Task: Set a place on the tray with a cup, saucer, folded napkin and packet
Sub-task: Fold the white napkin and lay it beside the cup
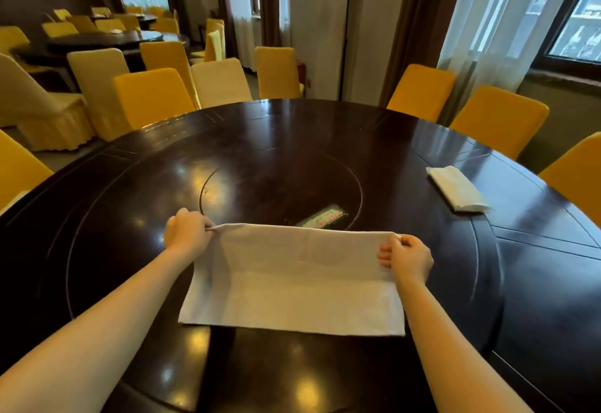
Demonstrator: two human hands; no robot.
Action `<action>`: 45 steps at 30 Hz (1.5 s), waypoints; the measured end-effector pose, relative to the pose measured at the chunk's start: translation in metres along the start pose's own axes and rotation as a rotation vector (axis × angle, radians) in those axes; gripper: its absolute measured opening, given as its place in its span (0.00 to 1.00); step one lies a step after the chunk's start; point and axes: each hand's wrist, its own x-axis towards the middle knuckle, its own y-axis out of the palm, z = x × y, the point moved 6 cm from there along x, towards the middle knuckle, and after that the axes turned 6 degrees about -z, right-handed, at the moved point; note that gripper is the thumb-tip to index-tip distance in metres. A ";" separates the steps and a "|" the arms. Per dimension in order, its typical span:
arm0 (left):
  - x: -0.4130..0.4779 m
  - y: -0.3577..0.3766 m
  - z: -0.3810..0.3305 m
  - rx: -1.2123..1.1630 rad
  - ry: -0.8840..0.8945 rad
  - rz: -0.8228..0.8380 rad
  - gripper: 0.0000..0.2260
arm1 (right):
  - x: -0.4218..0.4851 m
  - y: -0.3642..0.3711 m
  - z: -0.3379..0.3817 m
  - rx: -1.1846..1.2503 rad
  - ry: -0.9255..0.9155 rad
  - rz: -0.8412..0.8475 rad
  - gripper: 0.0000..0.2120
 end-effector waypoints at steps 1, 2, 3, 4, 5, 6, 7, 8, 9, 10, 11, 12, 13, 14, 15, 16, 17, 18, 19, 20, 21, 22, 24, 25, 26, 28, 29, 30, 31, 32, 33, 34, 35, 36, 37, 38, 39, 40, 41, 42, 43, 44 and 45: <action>0.007 0.005 0.003 -0.017 -0.035 -0.006 0.09 | 0.007 0.010 -0.005 0.029 0.029 0.023 0.05; 0.013 0.009 0.004 -0.035 -0.070 -0.021 0.09 | 0.014 0.018 -0.010 0.073 0.061 0.047 0.04; 0.017 0.012 0.005 -0.037 -0.095 -0.039 0.09 | 0.019 0.025 -0.014 0.128 0.096 0.073 0.05; 0.020 0.015 0.004 -0.020 -0.098 -0.057 0.09 | 0.022 0.031 -0.018 0.180 0.131 0.096 0.05; 0.018 0.019 0.004 0.005 -0.084 -0.064 0.09 | 0.022 0.033 -0.023 0.210 0.161 0.109 0.06; 0.013 0.022 0.003 0.018 -0.068 -0.062 0.10 | 0.020 0.033 -0.029 0.226 0.190 0.110 0.05; 0.006 0.027 0.004 0.010 -0.052 -0.061 0.10 | 0.016 0.032 -0.036 0.251 0.226 0.107 0.05; -0.003 0.032 0.007 -0.017 -0.039 -0.056 0.11 | 0.011 0.028 -0.045 0.277 0.265 0.101 0.05; -0.014 0.038 0.011 -0.052 -0.036 -0.049 0.11 | 0.006 0.023 -0.054 0.299 0.305 0.092 0.06; -0.027 0.043 0.016 -0.077 -0.044 -0.046 0.12 | 0.000 0.018 -0.063 0.300 0.327 0.079 0.07; -0.041 0.048 0.022 -0.093 -0.050 -0.051 0.11 | -0.005 0.012 -0.071 0.268 0.323 0.066 0.07; -0.056 0.051 0.026 -0.108 -0.047 -0.065 0.11 | -0.009 0.007 -0.077 0.201 0.297 0.061 0.06; -0.070 0.052 0.030 -0.126 -0.037 -0.088 0.11 | -0.012 0.003 -0.083 0.125 0.269 0.063 0.05; -0.084 0.054 0.033 -0.148 -0.024 -0.111 0.11 | -0.014 0.000 -0.087 0.052 0.244 0.061 0.05; -0.098 0.055 0.035 -0.167 -0.007 -0.126 0.11 | -0.015 -0.002 -0.090 -0.002 0.220 0.062 0.05; -0.109 0.056 0.037 -0.175 0.011 -0.130 0.11 | -0.016 -0.003 -0.090 -0.045 0.188 0.067 0.07; -0.119 0.058 0.038 -0.173 0.026 -0.129 0.11 | -0.017 -0.005 -0.089 -0.094 0.147 0.074 0.07; -0.125 0.059 0.038 -0.162 0.041 -0.124 0.11 | -0.018 -0.007 -0.086 -0.154 0.099 0.076 0.08; -0.128 0.059 0.036 -0.142 0.069 -0.127 0.10 | -0.021 -0.009 -0.083 -0.205 0.047 0.075 0.09; -0.129 0.057 0.033 -0.114 0.113 -0.141 0.11 | -0.024 -0.011 -0.082 -0.240 -0.002 0.071 0.09; -0.128 0.055 0.029 -0.082 0.162 -0.158 0.12 | -0.028 -0.013 -0.081 -0.268 -0.045 0.068 0.09; -0.128 0.053 0.027 -0.050 0.205 -0.173 0.12 | -0.032 -0.015 -0.080 -0.300 -0.083 0.064 0.09; -0.130 0.054 0.025 0.004 0.252 -0.174 0.13 | -0.039 -0.018 -0.079 -0.379 -0.157 0.058 0.08; -0.132 0.055 0.026 0.025 0.263 -0.168 0.12 | -0.042 -0.019 -0.078 -0.423 -0.200 0.058 0.08; -0.134 0.057 0.027 0.045 0.268 -0.164 0.11 | -0.044 -0.019 -0.077 -0.465 -0.243 0.062 0.08; -0.139 0.061 0.029 0.081 0.274 -0.161 0.09 | -0.046 -0.020 -0.076 -0.523 -0.309 0.069 0.08; -0.140 0.063 0.030 0.091 0.273 -0.156 0.10 | -0.047 -0.020 -0.076 -0.541 -0.329 0.070 0.08; -0.141 0.064 0.032 0.092 0.273 -0.150 0.12 | -0.048 -0.021 -0.077 -0.556 -0.345 0.069 0.08; -0.141 0.065 0.033 0.085 0.272 -0.143 0.12 | -0.050 -0.021 -0.077 -0.568 -0.360 0.064 0.07; -0.140 0.066 0.034 0.075 0.271 -0.133 0.13 | -0.051 -0.022 -0.077 -0.577 -0.375 0.057 0.07; -0.140 0.067 0.034 0.066 0.268 -0.124 0.14 | -0.053 -0.023 -0.076 -0.582 -0.389 0.047 0.07; -0.139 0.067 0.035 0.063 0.266 -0.118 0.14 | -0.055 -0.023 -0.076 -0.584 -0.403 0.035 0.07; -0.138 0.068 0.035 0.065 0.267 -0.114 0.14 | -0.057 -0.024 -0.076 -0.587 -0.419 0.021 0.07; -0.138 0.068 0.035 0.070 0.268 -0.110 0.14 | -0.058 -0.025 -0.077 -0.596 -0.436 0.008 0.07; -0.138 0.069 0.036 0.075 0.268 -0.101 0.14 | -0.060 -0.026 -0.077 -0.610 -0.455 -0.003 0.07; -0.138 0.070 0.038 0.080 0.263 -0.088 0.14 | -0.062 -0.027 -0.078 -0.628 -0.469 -0.011 0.07; -0.139 0.071 0.039 0.087 0.256 -0.074 0.14 | -0.063 -0.028 -0.078 -0.648 -0.476 -0.015 0.07; -0.138 0.072 0.040 0.092 0.250 -0.062 0.15 | -0.064 -0.028 -0.079 -0.673 -0.478 -0.017 0.07; -0.138 0.072 0.040 0.093 0.245 -0.055 0.15 | -0.066 -0.028 -0.079 -0.701 -0.475 -0.016 0.07; -0.138 0.072 0.039 0.093 0.243 -0.050 0.14 | -0.066 -0.028 -0.080 -0.726 -0.468 -0.012 0.07; -0.138 0.072 0.038 0.093 0.246 -0.050 0.14 | -0.067 -0.028 -0.080 -0.743 -0.451 -0.008 0.07; -0.138 0.070 0.037 0.095 0.249 -0.063 0.13 | -0.067 -0.028 -0.080 -0.749 -0.427 -0.008 0.08; -0.139 0.069 0.037 0.097 0.243 -0.083 0.13 | -0.068 -0.029 -0.079 -0.747 -0.402 -0.013 0.08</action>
